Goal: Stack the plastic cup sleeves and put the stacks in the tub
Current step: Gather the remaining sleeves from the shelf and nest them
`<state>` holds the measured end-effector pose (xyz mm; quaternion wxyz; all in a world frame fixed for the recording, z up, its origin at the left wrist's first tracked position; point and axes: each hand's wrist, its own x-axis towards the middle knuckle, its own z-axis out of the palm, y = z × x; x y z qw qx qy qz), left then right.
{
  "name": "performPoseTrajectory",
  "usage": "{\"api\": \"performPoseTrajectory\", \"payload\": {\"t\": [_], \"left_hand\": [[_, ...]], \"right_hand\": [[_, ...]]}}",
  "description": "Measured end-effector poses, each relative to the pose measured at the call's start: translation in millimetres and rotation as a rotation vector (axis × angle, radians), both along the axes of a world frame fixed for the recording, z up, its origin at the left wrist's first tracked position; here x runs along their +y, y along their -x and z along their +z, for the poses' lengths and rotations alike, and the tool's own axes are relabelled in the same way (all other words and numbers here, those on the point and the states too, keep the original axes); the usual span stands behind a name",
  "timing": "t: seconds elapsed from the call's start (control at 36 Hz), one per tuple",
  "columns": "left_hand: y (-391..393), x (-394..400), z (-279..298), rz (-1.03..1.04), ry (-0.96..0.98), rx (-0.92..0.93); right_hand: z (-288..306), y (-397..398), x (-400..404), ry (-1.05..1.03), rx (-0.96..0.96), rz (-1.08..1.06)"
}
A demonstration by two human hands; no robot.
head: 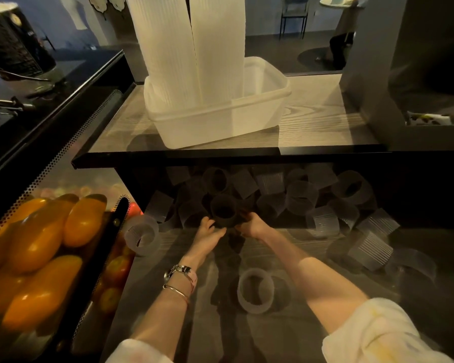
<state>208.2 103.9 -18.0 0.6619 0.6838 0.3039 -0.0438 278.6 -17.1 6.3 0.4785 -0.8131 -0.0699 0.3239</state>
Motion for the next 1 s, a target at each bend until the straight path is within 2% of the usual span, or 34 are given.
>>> {"api": "performPoseTrajectory", "payload": {"t": [0.11,0.22,0.31,0.39,0.64,0.86,0.94,1.0], "left_hand": [[7,-2,-1,-0.013,-0.014,0.008],[22,-10,-2,-0.078,-0.106,0.030],[43,-24,-9,-0.079,-0.140,-0.001],[65,-35,-19,-0.078,-0.101,-0.029],[84,-59,-19,-0.095,-0.038,-0.065],[81,-56,6,-0.119,-0.108,-0.252],[77,-55,9,-0.150,-0.179,-0.254],[75,-56,9,-0.171,-0.232,-0.218]], "right_hand": [[-3,8,-7,-0.065,-0.009,-0.055],[-13,26,-25,-0.134,0.049,-0.069],[-27,44,-47,-0.133,-0.007,-0.059],[-44,58,-68,-0.171,-0.078,-0.098],[-56,73,-94,-0.282,-0.027,-0.141],[-23,79,-98,-0.429,0.017,-0.192],[-15,76,-93,-0.455,0.030,-0.218],[-13,75,-92,-0.399,0.002,-0.180]]}}
